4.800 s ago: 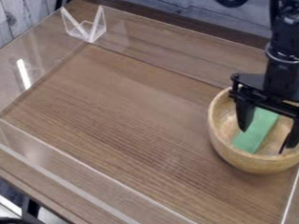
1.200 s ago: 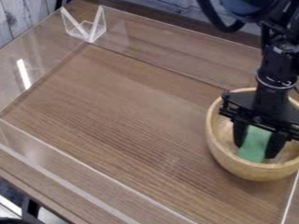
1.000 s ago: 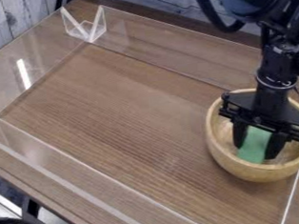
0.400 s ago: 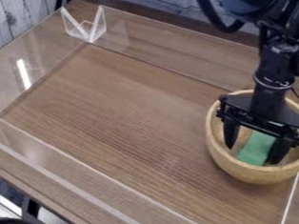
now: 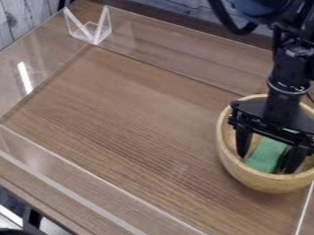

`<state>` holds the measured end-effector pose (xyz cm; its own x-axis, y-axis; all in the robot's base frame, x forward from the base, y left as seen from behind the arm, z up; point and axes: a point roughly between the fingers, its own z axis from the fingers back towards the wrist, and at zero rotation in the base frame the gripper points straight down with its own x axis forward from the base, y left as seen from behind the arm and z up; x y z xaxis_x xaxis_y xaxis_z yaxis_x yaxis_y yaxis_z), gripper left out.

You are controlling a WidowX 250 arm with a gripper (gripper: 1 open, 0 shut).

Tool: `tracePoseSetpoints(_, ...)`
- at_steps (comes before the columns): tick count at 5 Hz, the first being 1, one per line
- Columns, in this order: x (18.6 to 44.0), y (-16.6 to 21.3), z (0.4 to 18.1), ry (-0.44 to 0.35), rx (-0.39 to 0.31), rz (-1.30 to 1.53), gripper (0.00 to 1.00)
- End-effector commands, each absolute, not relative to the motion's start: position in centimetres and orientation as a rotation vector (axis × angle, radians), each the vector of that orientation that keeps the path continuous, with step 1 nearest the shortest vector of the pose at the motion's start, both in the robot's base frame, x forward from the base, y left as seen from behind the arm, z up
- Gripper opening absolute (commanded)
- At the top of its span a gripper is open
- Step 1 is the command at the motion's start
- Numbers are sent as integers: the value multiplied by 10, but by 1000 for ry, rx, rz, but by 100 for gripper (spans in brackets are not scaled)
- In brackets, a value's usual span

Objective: Move green stick from inside the wooden bowl to the table next to it

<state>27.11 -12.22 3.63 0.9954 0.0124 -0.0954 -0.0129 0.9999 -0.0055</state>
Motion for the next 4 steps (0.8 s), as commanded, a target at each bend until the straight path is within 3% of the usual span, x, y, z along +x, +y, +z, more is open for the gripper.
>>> tracePoseSetpoints(1, 279, -123, 45, 61, -19, 21, 100)
tracePoseSetpoints(4, 279, -122, 41, 68, -14, 31, 100)
